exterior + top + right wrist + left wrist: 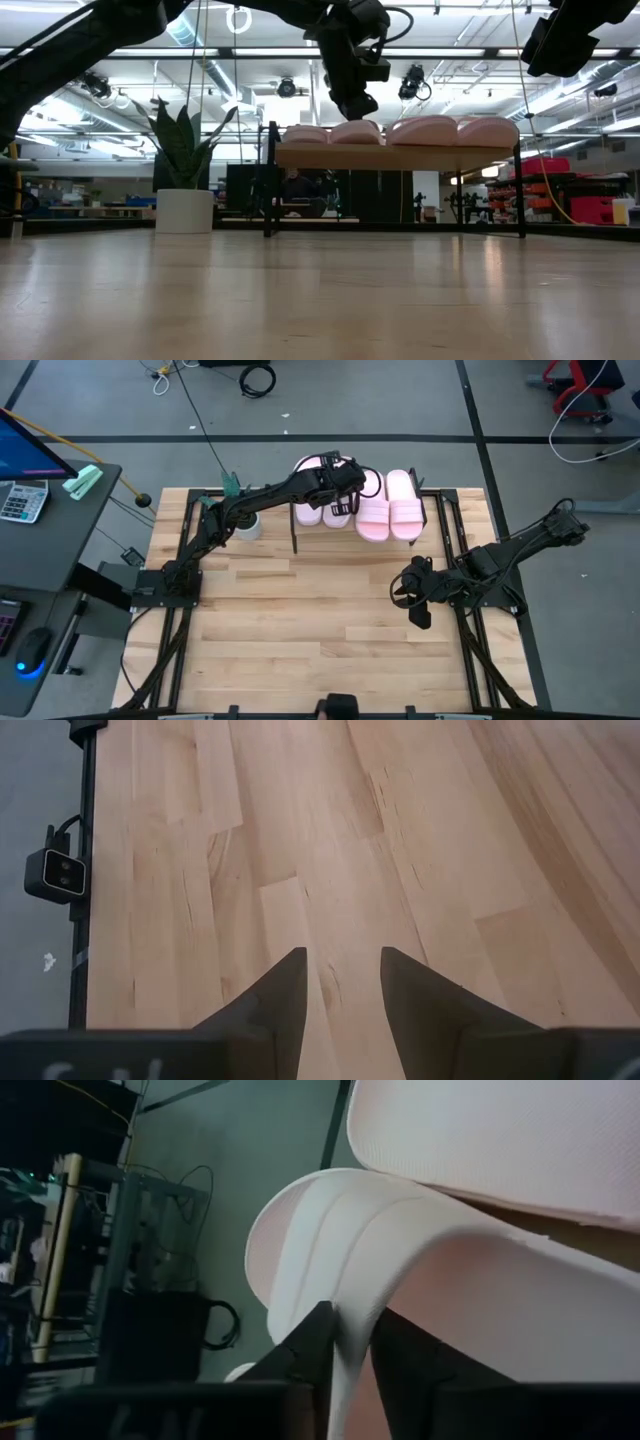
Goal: Pick and place slides into the shelf
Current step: Put the pink slipper on the shelf, then return to Home Position
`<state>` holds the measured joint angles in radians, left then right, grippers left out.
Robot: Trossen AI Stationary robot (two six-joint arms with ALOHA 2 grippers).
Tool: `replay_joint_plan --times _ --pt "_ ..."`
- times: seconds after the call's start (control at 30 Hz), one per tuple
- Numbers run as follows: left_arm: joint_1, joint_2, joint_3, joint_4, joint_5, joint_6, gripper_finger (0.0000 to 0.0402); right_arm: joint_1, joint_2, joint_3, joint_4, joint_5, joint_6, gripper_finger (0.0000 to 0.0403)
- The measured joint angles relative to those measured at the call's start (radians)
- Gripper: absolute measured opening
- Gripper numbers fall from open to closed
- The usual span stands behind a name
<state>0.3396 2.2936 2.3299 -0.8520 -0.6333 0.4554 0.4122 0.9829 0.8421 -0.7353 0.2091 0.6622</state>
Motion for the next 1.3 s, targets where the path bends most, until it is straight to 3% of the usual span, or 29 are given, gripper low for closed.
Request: replay_joint_plan --times 0.2,0.37,0.57,0.77,1.03,1.3 --pt "0.011 0.0 0.0 0.001 0.002 -0.052 0.0114 0.0 0.0 0.0 0.0 0.0 0.005 0.0135" --pt "0.021 0.0 0.0 0.001 -0.057 -0.079 0.0137 0.0 0.0 0.0 0.003 -0.001 0.017 0.0135" --pt "0.031 0.0 0.0 -0.013 -0.107 -0.092 0.0139 0.0 0.0 -0.001 0.005 -0.001 0.026 0.0135" --pt "0.024 0.0 0.0 -0.015 -0.068 -0.096 0.0131 0.0 0.0 -0.001 0.005 -0.002 0.042 0.0135" --pt "0.013 0.0 0.0 -0.014 -0.037 -0.078 0.0151 0.0 0.0 -0.001 0.005 -0.002 0.042 0.0135" --pt "-0.003 -0.017 0.0 -0.01 -0.112 -0.063 0.0162 0.0 0.0 -0.001 0.004 -0.002 0.038 0.0135"
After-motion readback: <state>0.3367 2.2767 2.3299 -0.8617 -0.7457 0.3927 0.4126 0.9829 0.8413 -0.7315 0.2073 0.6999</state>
